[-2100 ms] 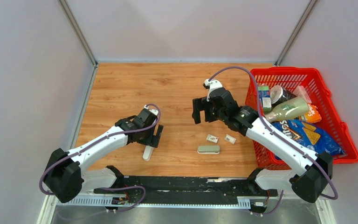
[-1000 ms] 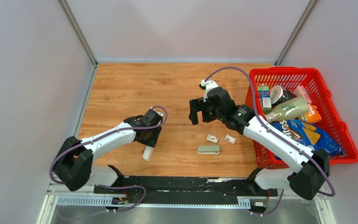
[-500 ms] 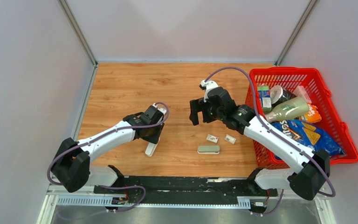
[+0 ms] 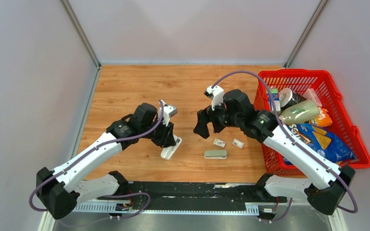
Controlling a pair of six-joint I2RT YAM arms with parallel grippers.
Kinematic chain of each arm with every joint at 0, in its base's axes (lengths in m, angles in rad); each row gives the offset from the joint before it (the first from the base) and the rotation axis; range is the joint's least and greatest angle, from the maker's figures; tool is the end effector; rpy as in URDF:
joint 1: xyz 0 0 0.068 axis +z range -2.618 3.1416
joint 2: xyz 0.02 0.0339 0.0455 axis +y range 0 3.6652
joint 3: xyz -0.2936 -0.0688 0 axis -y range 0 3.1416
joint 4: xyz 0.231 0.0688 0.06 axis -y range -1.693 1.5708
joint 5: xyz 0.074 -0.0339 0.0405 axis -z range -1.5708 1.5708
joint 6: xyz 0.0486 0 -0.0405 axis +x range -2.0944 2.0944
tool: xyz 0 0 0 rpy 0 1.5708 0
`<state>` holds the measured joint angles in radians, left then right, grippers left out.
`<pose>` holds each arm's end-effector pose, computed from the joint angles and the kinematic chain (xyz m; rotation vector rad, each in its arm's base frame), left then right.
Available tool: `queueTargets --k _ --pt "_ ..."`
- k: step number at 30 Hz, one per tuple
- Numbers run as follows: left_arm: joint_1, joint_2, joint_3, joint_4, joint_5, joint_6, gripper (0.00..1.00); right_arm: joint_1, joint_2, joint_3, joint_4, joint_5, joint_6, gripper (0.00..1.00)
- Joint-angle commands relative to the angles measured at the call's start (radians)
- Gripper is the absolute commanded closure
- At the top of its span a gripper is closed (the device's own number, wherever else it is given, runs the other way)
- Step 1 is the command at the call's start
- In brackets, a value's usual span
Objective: Unload the staples from the stapler
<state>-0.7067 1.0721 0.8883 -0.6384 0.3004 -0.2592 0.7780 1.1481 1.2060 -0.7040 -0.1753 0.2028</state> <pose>0.1425 -0.1406 0.2999 0.6992 2.4033 -0.7907 0.1536 0.1632 0.3812 -0.7502 2.1806 0.7193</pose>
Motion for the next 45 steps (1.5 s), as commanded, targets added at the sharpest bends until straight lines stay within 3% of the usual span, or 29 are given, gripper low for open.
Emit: queueTargets --k 1,10,18,28,45 --pt "-0.005 -0.061 0.064 0.049 0.273 0.066 1.0 0.01 -0.017 0.046 -0.031 -0.196 -0.069 0.06" --pt "-0.005 -0.146 0.043 0.086 0.532 0.109 1.0 0.115 -0.034 0.075 -0.026 -0.315 -0.16 0.13" --pt "-0.005 -0.198 0.015 0.164 0.66 0.107 1.0 0.168 0.019 0.099 0.018 -0.397 -0.166 0.33" --pt "-0.005 -0.224 -0.005 0.201 0.706 0.095 1.0 0.225 0.056 0.116 0.035 -0.418 -0.187 0.41" --pt "-0.005 -0.268 -0.023 0.264 0.721 0.063 1.0 0.254 0.053 0.07 0.092 -0.48 -0.164 0.69"
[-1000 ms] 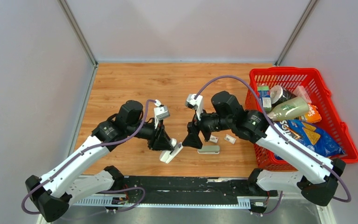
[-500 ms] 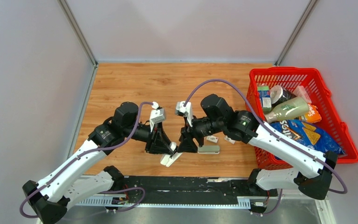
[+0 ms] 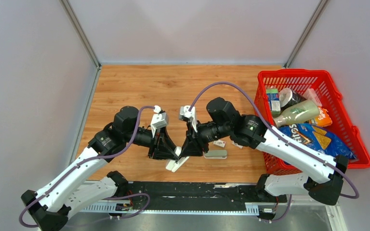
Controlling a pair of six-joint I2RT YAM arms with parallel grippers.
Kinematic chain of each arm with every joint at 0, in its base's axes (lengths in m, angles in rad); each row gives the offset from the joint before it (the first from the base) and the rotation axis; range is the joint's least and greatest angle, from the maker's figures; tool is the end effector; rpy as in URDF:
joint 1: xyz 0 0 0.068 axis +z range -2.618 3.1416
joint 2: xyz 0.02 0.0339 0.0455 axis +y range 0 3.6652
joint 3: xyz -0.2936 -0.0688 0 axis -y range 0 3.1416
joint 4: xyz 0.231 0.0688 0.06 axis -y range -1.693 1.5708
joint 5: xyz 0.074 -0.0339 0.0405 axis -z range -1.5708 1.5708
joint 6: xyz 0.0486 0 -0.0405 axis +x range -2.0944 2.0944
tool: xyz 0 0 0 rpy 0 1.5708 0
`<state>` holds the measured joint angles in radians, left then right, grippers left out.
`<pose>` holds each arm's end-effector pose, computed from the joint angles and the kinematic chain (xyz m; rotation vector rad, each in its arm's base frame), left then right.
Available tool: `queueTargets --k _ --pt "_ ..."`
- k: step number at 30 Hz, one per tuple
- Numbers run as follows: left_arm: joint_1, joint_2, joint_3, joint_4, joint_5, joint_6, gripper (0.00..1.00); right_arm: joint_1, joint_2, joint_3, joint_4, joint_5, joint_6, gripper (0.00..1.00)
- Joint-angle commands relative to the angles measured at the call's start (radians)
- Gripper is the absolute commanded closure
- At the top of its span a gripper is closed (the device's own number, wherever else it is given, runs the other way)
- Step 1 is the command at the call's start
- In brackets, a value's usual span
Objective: Unload the staples from the stapler
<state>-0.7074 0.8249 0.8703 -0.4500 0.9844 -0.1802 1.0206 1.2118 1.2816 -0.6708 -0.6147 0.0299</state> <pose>0.0813 -0.1227 0.3598 1.1943 1.7324 -1.5225 0.1000 0.2166 0.4001 -1.4290 1.8373 1.2369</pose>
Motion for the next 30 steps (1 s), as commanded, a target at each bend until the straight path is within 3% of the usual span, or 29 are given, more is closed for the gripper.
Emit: queueTargets --k 1,12,30 --pt "-0.004 -0.024 -0.005 0.076 0.033 -0.016 1.0 0.013 -0.012 -0.008 0.059 -0.042 0.008 0.72" --pt "-0.004 -0.072 -0.002 0.135 -0.053 -0.048 1.0 0.032 -0.061 -0.065 0.053 -0.023 0.015 1.0" --pt "-0.004 -0.187 -0.013 0.304 -0.155 -0.157 1.0 0.036 -0.179 -0.228 0.152 -0.042 0.096 1.0"
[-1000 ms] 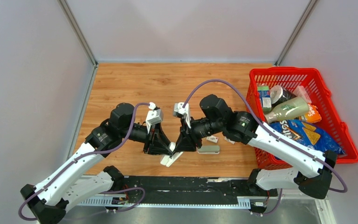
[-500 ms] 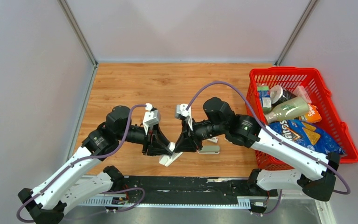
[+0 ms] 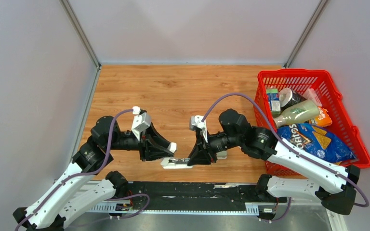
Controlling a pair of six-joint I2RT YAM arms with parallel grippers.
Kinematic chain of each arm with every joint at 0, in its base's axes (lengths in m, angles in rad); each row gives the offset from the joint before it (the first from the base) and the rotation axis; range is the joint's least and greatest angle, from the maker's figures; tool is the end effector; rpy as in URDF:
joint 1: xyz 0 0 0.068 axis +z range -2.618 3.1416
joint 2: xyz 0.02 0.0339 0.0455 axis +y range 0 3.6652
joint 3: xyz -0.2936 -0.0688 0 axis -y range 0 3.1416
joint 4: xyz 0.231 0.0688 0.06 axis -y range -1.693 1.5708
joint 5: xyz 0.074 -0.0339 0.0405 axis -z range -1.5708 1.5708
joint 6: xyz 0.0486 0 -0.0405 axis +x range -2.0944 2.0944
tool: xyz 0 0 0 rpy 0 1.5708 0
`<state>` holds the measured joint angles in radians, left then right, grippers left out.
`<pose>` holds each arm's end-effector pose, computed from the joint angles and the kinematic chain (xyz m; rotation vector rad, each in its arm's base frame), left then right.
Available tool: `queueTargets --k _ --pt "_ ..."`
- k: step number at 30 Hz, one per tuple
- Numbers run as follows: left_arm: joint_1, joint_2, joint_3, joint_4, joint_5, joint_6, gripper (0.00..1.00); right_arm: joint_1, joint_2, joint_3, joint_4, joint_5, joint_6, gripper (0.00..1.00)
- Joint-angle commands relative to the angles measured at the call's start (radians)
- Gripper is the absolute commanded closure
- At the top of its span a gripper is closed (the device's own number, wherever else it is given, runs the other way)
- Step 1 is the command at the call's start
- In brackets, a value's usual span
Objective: Unload the staples from the stapler
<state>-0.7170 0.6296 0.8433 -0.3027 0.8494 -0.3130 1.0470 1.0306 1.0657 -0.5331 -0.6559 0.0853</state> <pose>0.0524 -0.0941 0.3846 1.0375 1.5354 -1.4454 0.0727 0.1851 0.3796 -1.4150 1.7482 1.3360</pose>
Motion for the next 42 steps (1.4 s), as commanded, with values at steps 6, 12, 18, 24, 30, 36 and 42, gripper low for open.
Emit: queueTargets --k 6,12,18,24,30,36,42 --pt "0.005 0.028 -0.001 0.155 -0.015 -0.02 1.0 0.01 0.005 0.03 0.015 0.03 0.047 0.99" --pt "0.005 0.05 -0.013 0.131 -0.021 0.002 1.0 0.011 0.014 0.076 -0.013 0.087 0.047 0.76" --pt "0.005 0.064 -0.023 0.114 -0.013 0.023 1.0 0.01 0.011 0.111 -0.048 0.176 0.033 0.53" --pt "0.005 0.078 -0.021 0.068 -0.045 0.052 1.0 0.01 0.008 0.16 -0.085 0.281 0.014 0.44" --pt "0.005 0.093 0.003 0.021 -0.191 0.057 1.0 0.01 0.035 0.181 -0.068 0.456 0.042 0.52" --pt "0.005 0.122 -0.007 0.002 -0.375 0.052 1.0 0.002 0.088 0.169 -0.036 0.656 0.082 0.67" --pt "0.005 0.16 0.0 0.005 -0.578 0.002 1.0 -0.047 0.173 0.14 0.051 0.763 0.148 1.0"
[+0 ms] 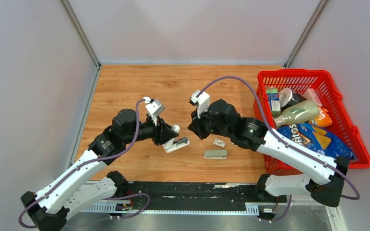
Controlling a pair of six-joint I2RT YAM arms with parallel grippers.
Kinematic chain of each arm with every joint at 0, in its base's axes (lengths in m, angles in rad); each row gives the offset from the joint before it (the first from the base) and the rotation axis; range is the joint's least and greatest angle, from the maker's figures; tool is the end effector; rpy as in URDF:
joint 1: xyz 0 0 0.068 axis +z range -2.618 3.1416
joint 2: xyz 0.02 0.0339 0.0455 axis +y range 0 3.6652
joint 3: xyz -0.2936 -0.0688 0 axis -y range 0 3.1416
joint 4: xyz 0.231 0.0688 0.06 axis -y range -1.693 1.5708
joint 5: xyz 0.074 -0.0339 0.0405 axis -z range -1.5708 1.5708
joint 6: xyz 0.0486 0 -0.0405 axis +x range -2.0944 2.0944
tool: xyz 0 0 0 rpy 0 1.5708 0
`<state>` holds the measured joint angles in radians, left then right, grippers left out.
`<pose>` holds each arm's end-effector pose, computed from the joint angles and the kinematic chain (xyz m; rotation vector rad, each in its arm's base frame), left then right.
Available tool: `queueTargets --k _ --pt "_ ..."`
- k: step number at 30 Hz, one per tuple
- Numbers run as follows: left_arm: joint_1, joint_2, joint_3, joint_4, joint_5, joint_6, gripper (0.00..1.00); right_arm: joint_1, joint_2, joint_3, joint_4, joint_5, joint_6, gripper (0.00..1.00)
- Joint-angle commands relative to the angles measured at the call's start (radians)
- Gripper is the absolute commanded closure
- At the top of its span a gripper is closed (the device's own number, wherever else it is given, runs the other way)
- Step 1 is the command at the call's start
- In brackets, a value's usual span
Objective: Unload the staples from the stapler
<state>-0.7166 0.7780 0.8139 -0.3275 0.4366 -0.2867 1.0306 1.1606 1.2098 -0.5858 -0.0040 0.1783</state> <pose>0.1016 -0.1157 0.3539 0.7328 1.8428 -1.0806 0.1212 0.2025 0.3914 -0.9088 1.9959 0.7124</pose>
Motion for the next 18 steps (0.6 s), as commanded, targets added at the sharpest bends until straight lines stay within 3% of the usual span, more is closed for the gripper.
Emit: queueTargets --k 1,7,18 --pt "0.005 0.017 0.03 0.044 -0.191 -0.037 1.0 -0.038 0.059 -0.007 0.128 0.108 0.067 1.0" --pt "0.005 0.046 0.039 0.068 -0.309 -0.091 1.0 -0.06 0.119 -0.088 0.329 0.096 0.055 1.0" --pt "0.006 0.102 0.044 0.093 -0.392 -0.186 1.0 -0.079 0.205 -0.202 0.611 -0.024 0.033 1.0"
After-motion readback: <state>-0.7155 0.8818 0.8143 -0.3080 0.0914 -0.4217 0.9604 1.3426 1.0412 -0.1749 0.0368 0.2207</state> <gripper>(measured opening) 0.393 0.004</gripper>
